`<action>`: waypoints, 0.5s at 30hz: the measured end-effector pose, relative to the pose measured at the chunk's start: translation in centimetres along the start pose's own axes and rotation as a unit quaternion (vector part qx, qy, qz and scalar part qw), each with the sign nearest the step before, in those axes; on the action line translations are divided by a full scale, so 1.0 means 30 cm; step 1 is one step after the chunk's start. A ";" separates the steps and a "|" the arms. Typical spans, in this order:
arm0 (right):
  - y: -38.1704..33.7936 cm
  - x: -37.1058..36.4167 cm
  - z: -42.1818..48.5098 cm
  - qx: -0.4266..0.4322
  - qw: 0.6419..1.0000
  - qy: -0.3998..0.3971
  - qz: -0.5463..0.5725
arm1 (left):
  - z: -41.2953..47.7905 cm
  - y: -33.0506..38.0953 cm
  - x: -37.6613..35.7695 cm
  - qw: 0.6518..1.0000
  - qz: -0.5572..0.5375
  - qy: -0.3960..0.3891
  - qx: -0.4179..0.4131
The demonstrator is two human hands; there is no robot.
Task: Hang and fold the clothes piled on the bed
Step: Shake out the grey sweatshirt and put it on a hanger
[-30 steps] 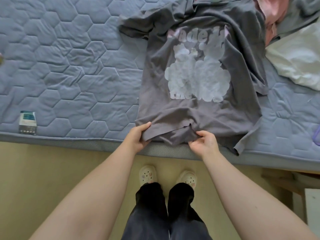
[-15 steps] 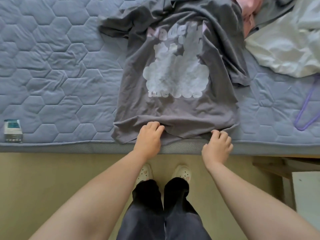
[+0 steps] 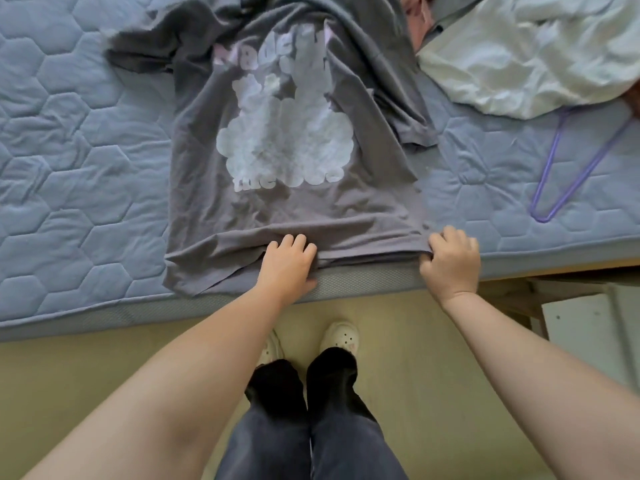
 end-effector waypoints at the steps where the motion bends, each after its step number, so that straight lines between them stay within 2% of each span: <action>1: 0.058 0.015 -0.009 -0.057 0.998 -0.002 0.017 | -0.003 0.009 0.003 1.000 0.003 0.002 -0.006; 2: 0.112 0.009 -0.017 -0.120 0.992 -0.036 0.015 | -0.003 0.020 0.007 1.000 0.012 0.006 -0.009; 3: 0.157 -0.030 -0.041 -0.169 0.979 -0.110 -0.025 | 0.000 0.029 0.011 1.000 0.023 0.008 -0.008; 4: 0.190 -0.069 -0.070 -0.186 0.965 -0.169 -0.072 | 0.005 0.032 0.011 0.999 0.037 0.002 -0.001; 6: 0.188 -0.092 -0.087 -0.133 0.967 -0.185 -0.117 | 0.010 0.033 -0.010 0.998 0.049 -0.037 0.016; 9: 0.096 -0.037 -0.064 0.028 0.991 -0.029 -0.130 | 0.003 0.036 -0.056 0.997 0.002 -0.081 0.016; 10: 0.070 -0.025 -0.063 0.070 0.986 -0.017 -0.151 | -0.001 0.034 -0.061 0.996 -0.019 -0.085 0.010; 11: 0.062 -0.046 -0.071 0.105 0.978 -0.035 -0.176 | -0.003 0.033 -0.055 0.996 -0.038 -0.083 -0.002; 12: 0.066 -0.075 -0.084 0.120 0.965 -0.091 -0.214 | -0.008 0.028 -0.049 0.995 -0.056 -0.086 -0.017; 14: 0.129 -0.144 -0.125 0.054 0.939 -0.215 -0.265 | -0.031 0.005 -0.046 0.990 -0.086 -0.103 -0.034; 15: 0.120 -0.143 -0.139 0.030 0.941 -0.218 -0.257 | -0.047 -0.014 -0.055 0.989 -0.094 -0.109 -0.034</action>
Point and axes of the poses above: each hand's wrist, its own z-axis towards the middle knuckle, its own x-axis out of the back of the hand, y = z × x, the point moved 9 cm from there along z, towards the middle knuckle, and after that the axes turned 2 degrees about -z, right-handed, at the moved point
